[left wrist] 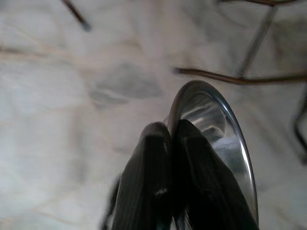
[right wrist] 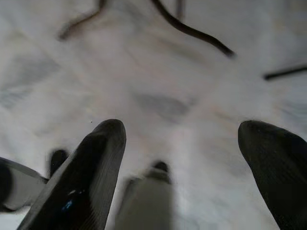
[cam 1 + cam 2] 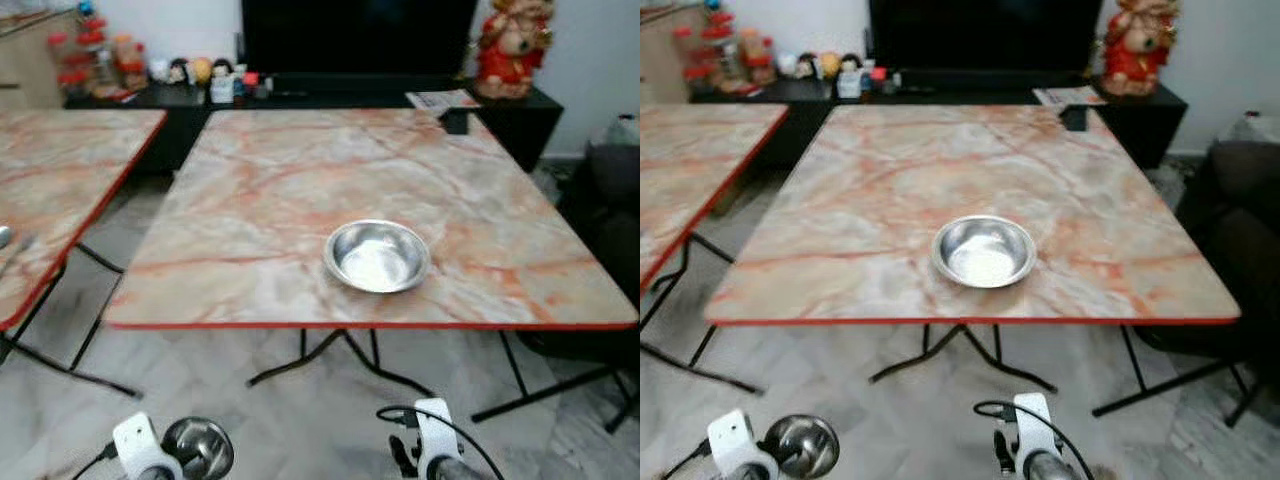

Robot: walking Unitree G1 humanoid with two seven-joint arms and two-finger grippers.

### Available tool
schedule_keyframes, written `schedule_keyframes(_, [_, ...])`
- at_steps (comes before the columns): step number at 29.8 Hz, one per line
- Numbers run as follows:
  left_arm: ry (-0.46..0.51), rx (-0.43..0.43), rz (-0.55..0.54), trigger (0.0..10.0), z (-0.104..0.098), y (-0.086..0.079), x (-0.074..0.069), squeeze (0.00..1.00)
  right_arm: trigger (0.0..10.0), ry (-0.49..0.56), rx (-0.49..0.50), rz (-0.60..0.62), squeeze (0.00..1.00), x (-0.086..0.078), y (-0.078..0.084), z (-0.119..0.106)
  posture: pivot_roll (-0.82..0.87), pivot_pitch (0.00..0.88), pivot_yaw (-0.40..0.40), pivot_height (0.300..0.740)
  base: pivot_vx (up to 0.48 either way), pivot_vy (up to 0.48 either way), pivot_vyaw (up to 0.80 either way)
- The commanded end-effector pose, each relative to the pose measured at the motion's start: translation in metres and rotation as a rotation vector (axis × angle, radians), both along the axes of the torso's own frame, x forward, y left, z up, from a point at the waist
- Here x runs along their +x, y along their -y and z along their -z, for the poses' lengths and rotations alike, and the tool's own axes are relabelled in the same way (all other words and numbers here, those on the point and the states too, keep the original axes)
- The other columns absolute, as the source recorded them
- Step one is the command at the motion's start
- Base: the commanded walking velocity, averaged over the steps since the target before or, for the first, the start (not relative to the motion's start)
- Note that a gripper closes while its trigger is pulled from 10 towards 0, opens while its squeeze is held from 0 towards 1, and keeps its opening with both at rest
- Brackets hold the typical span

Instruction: Setting the table

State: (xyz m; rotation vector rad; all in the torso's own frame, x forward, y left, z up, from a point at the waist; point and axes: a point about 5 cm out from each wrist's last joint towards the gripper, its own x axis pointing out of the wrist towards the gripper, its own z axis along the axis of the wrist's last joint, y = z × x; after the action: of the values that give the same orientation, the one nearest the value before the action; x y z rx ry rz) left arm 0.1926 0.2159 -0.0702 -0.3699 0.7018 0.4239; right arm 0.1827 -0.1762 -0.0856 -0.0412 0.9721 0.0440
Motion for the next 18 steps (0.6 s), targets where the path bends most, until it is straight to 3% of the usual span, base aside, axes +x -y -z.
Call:
schedule_keyframes(1, [0.004,0.023,0.004,10.0,-0.002,-0.0076,0.0002,0.0,10.0,0.028,0.01,0.003,0.0,0.0096,-0.0039,-0.0044,0.03,0.0,-0.021,0.709,0.262,-0.352,0.0])
schedule_keyframes(18, [0.004,0.028,0.028,10.0,-0.0024,-0.0056,0.0019,0.0,10.0,0.018,0.026,0.006,0.0,0.0092,-0.0067,-0.0038,0.02,0.0,-0.021,0.709,0.263,-0.351,0.0])
